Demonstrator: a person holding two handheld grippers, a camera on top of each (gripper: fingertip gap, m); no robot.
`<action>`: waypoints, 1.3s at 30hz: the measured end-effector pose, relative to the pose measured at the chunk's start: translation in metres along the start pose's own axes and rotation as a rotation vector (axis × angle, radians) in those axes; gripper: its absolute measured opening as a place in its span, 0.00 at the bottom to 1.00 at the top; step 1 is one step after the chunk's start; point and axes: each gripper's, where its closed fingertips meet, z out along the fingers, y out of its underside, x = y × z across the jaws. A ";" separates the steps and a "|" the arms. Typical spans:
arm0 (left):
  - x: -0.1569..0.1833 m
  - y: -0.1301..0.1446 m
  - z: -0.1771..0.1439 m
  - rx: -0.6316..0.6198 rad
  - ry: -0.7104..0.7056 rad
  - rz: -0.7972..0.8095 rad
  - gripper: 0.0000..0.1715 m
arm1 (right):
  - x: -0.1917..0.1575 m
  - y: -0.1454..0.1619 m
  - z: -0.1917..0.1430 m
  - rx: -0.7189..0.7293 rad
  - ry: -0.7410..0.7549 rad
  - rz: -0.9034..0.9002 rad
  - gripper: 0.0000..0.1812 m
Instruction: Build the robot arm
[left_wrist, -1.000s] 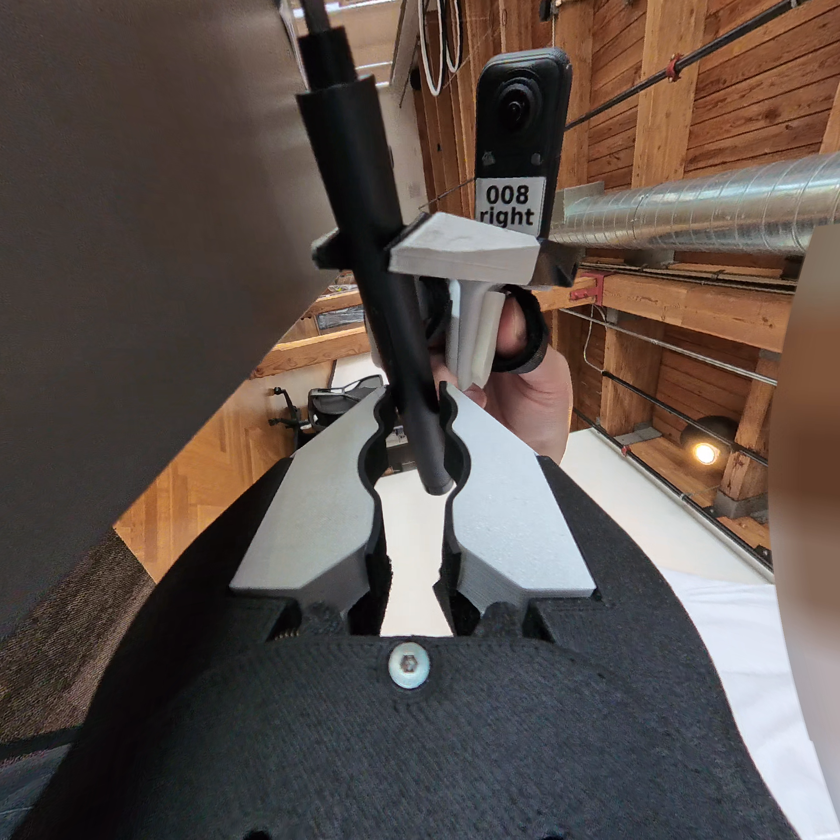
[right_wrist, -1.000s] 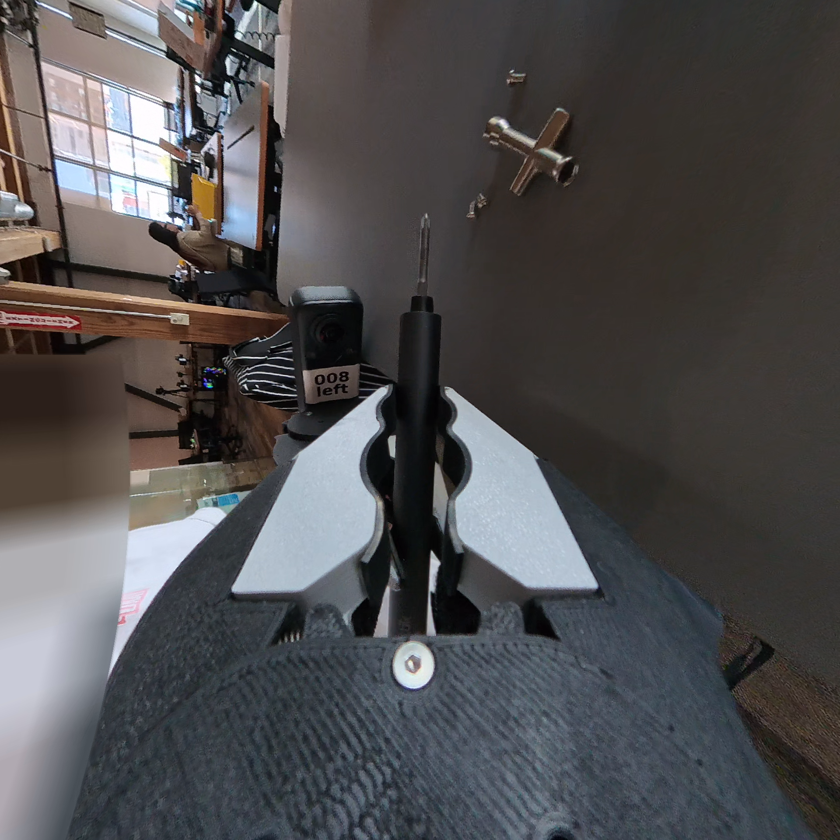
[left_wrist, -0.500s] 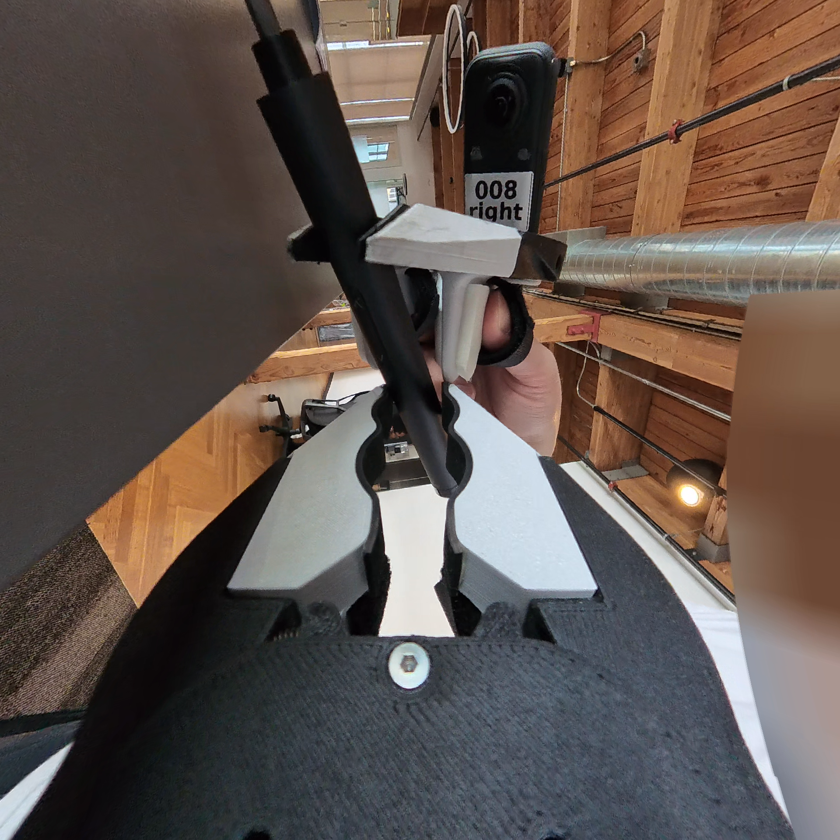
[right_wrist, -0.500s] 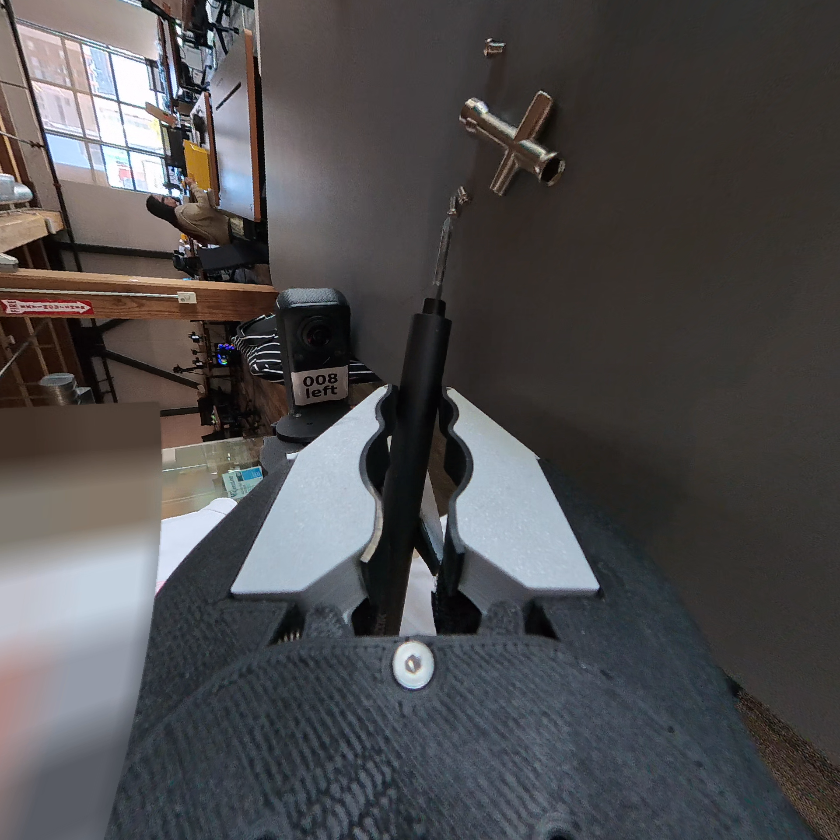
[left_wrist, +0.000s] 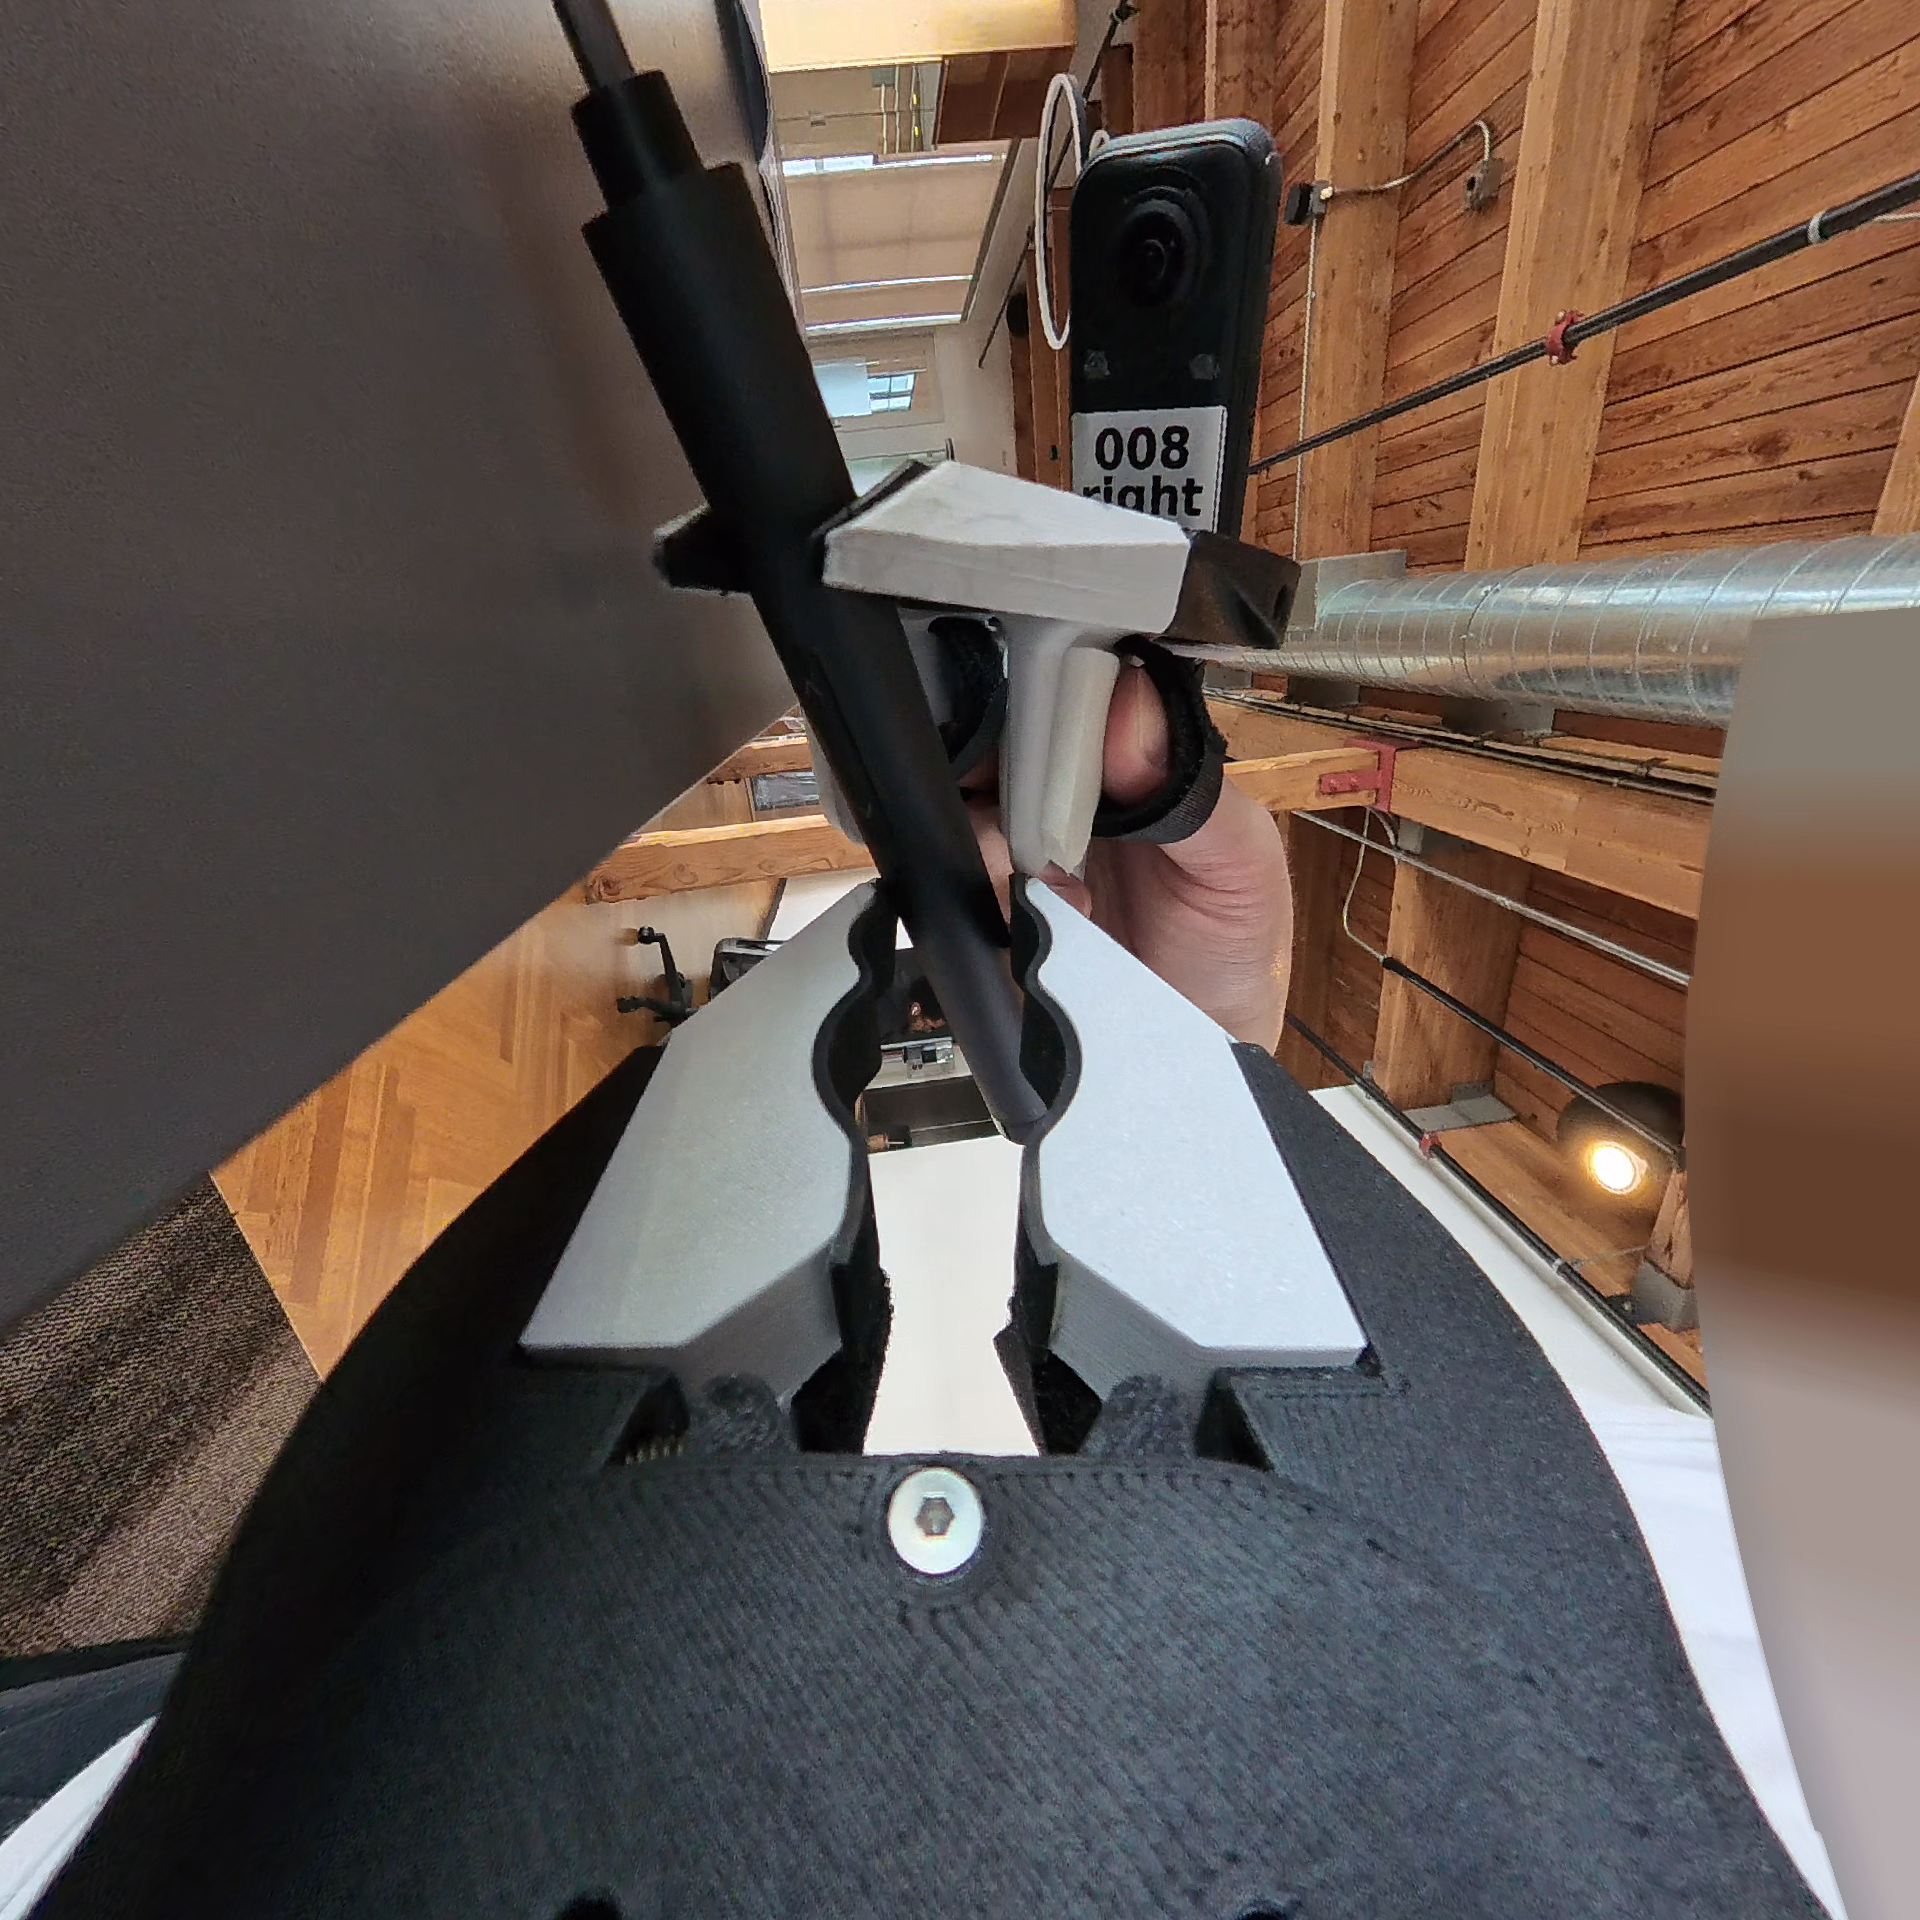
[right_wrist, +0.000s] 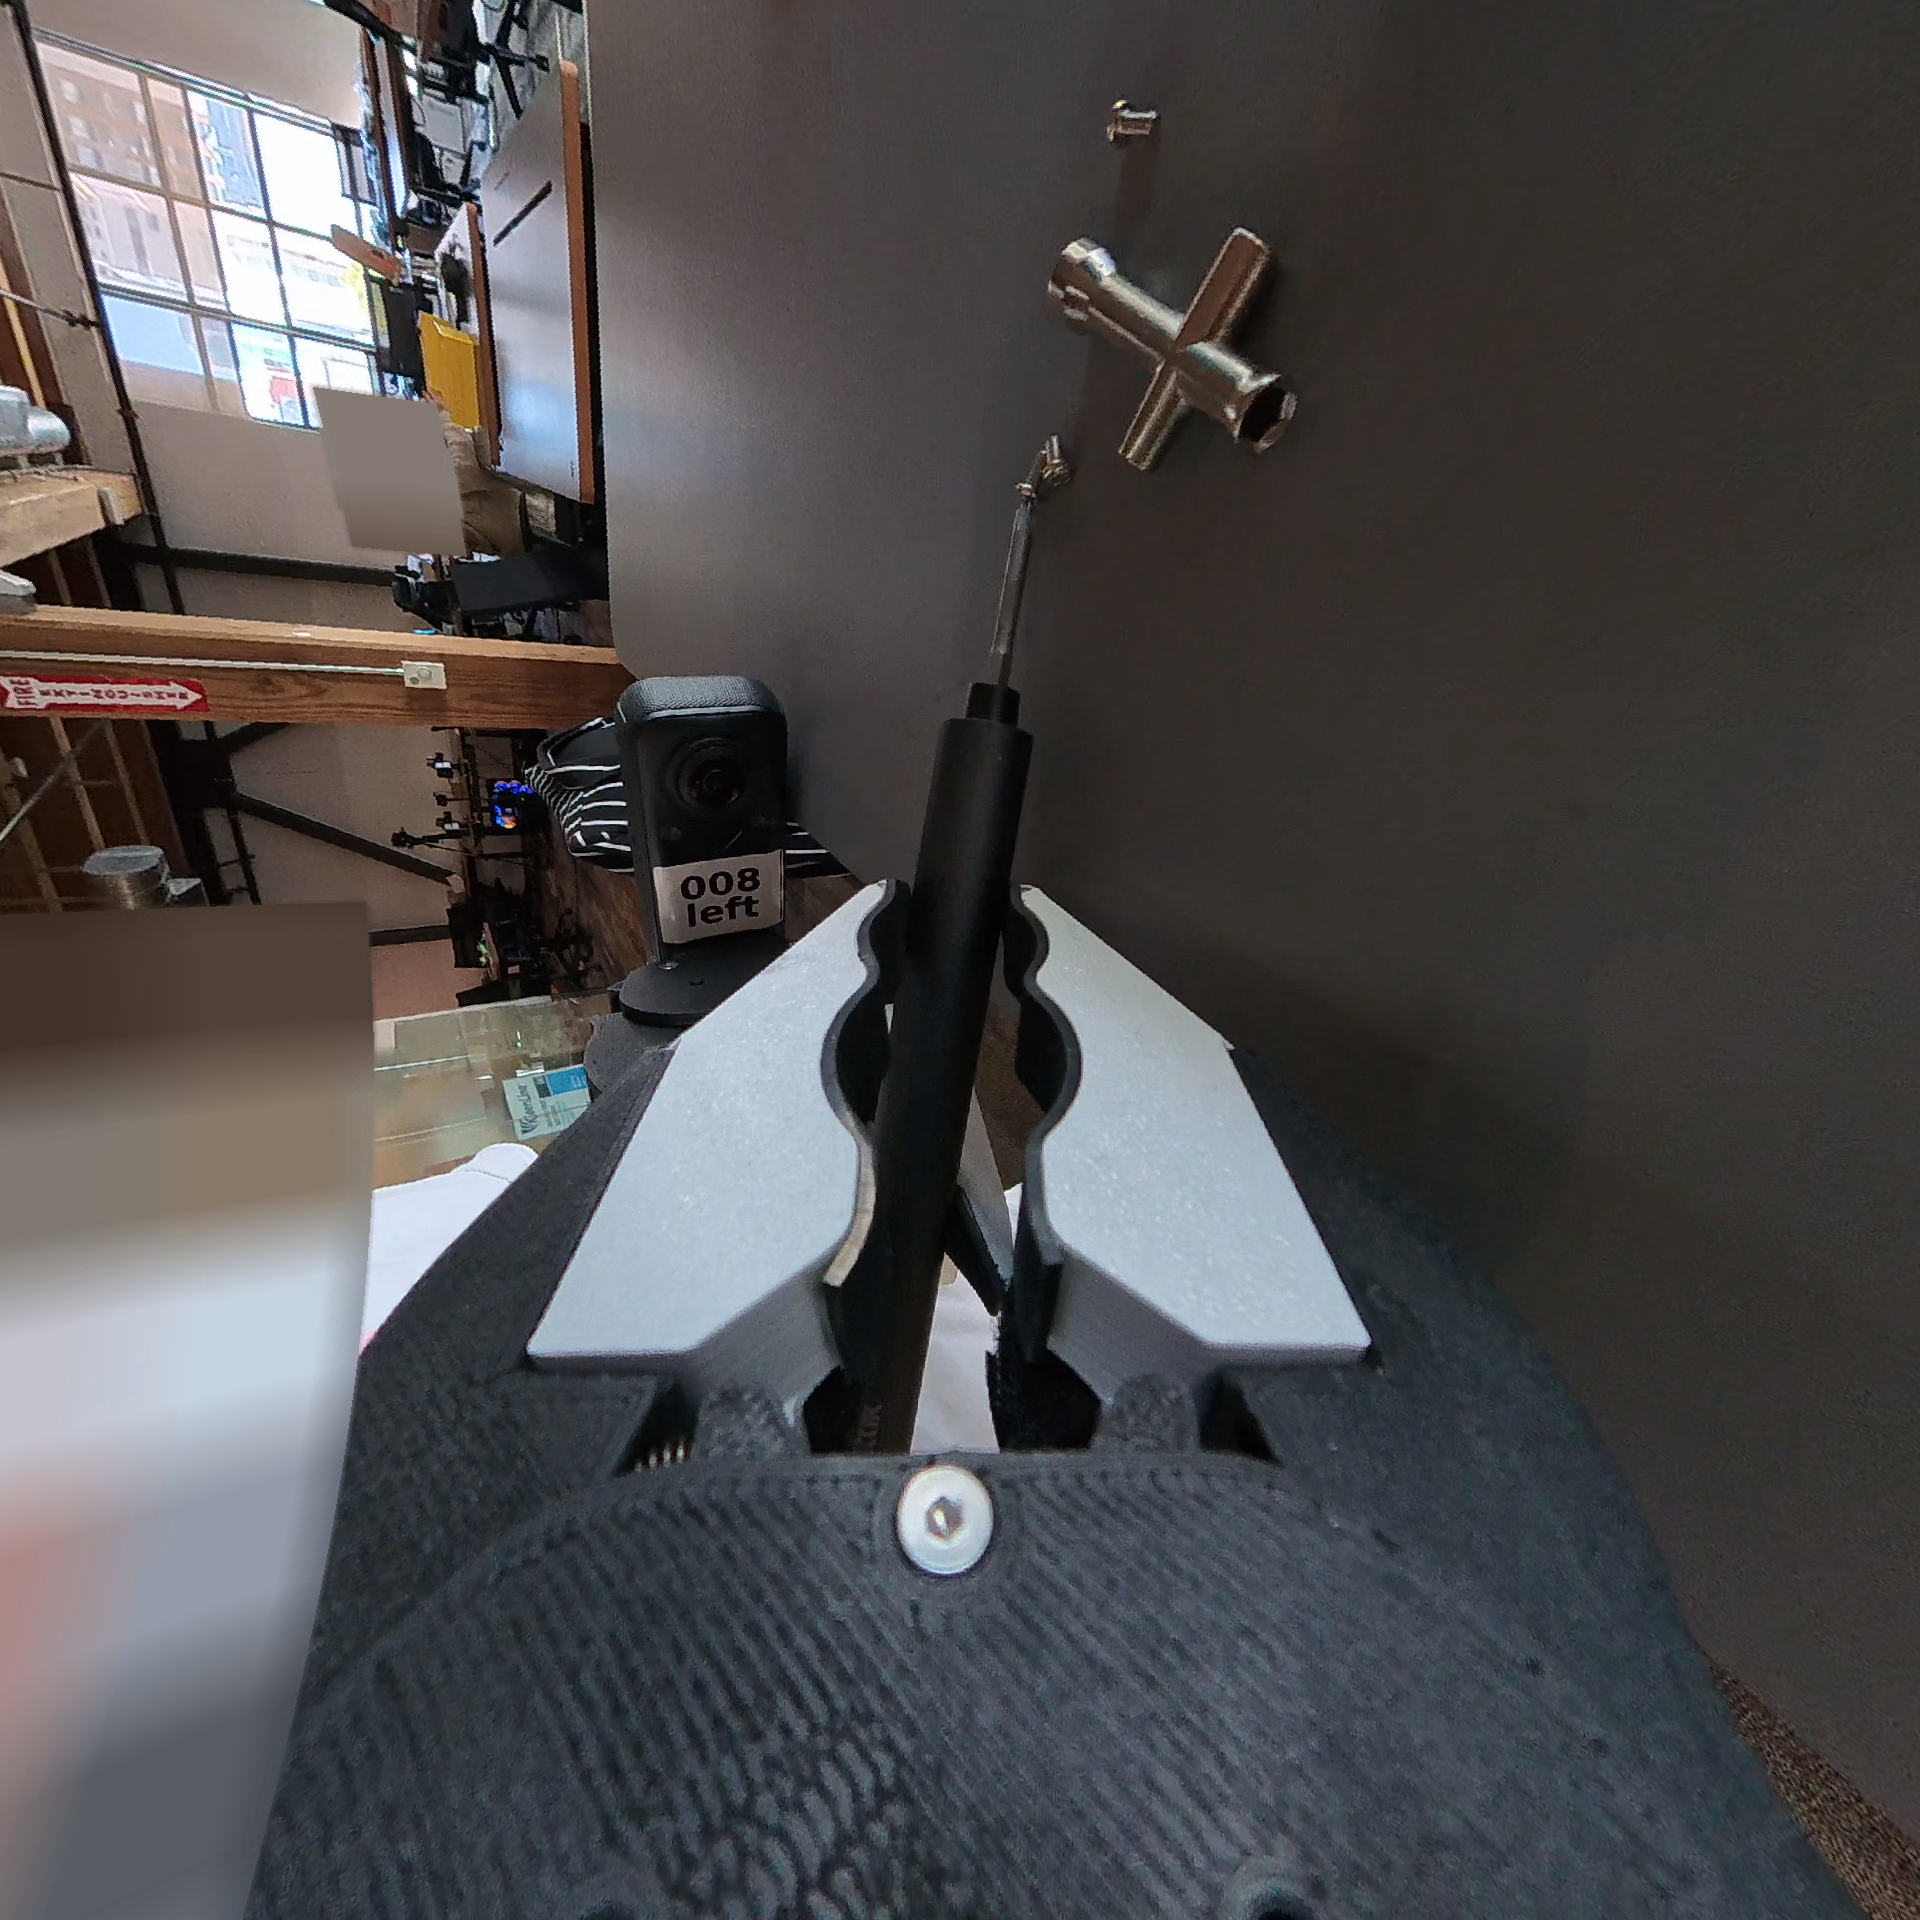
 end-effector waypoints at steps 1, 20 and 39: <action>0.000 0.000 0.000 -0.001 0.001 0.001 0.12 | 0.000 0.000 0.000 -0.001 0.000 0.001 0.10; 0.006 0.016 0.012 -0.055 0.053 -0.001 0.11 | -0.003 0.008 -0.009 -0.008 0.060 -0.060 0.09; 0.018 0.009 0.020 -0.054 0.103 0.039 0.10 | -0.013 -0.003 -0.023 0.042 0.021 -0.101 0.09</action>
